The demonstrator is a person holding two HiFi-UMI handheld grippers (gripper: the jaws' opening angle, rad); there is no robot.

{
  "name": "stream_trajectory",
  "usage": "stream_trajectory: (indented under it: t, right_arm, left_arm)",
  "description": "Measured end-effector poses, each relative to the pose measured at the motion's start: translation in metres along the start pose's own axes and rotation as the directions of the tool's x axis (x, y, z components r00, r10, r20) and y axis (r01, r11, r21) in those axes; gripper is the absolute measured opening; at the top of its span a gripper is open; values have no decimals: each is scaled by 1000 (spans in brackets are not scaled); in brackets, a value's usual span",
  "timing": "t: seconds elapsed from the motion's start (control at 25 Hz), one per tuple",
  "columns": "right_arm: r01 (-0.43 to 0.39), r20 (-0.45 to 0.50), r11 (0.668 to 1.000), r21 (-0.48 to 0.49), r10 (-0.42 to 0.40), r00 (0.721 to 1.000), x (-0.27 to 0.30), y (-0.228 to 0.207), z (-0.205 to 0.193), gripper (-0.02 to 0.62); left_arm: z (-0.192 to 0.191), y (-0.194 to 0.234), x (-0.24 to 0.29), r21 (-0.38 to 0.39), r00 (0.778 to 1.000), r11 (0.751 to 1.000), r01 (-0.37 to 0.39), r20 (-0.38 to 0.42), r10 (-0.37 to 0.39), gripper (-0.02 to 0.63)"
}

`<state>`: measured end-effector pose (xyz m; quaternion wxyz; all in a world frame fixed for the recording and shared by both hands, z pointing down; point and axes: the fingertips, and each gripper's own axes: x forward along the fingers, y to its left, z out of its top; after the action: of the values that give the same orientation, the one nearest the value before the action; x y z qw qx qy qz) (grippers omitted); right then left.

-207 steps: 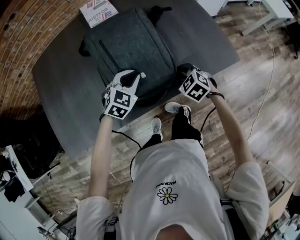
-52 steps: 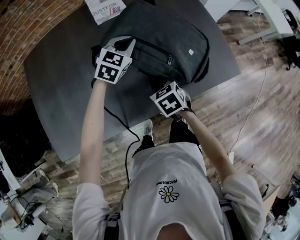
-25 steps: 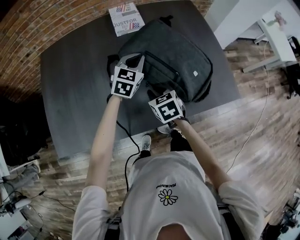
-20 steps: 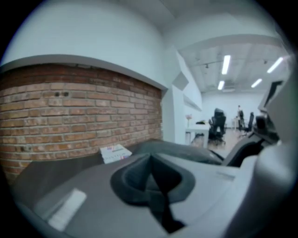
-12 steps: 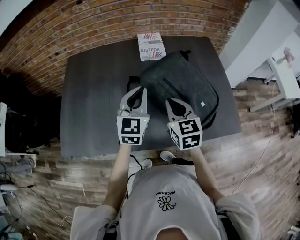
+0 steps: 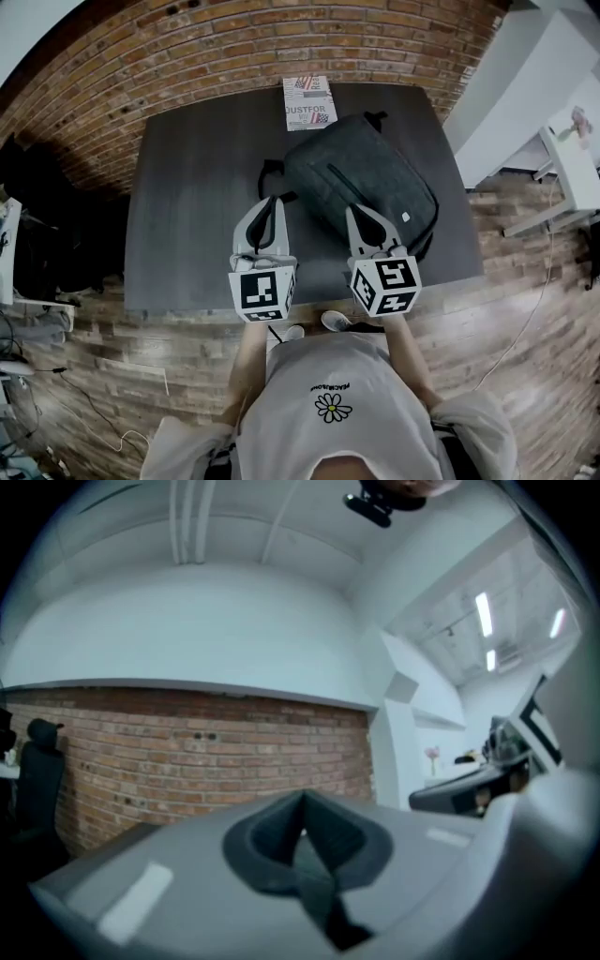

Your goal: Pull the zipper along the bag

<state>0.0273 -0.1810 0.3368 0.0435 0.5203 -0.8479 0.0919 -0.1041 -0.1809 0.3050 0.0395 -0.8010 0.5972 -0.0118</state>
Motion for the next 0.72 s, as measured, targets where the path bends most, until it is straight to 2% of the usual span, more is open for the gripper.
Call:
stream_trajectory:
  t: [0.08,0.2,0.72]
  right_arm:
    - [10,23,1000,17,-11,1000,-3,-4,4,-2]
    - [23,14,1000,-15,-22,1000,-4,-7,3,-2]
    - [-3,17,1000,-14,4,1000,-6,-6,2,-2]
  left_arm:
    - [-1,0,-1,3,1000,1000,-10,-2,10,2]
    - [-3,1,-5,7,1000,1000,-25,-6,25,2]
    - [-11,8,-11,0,997,998,-66,-33,66,2]
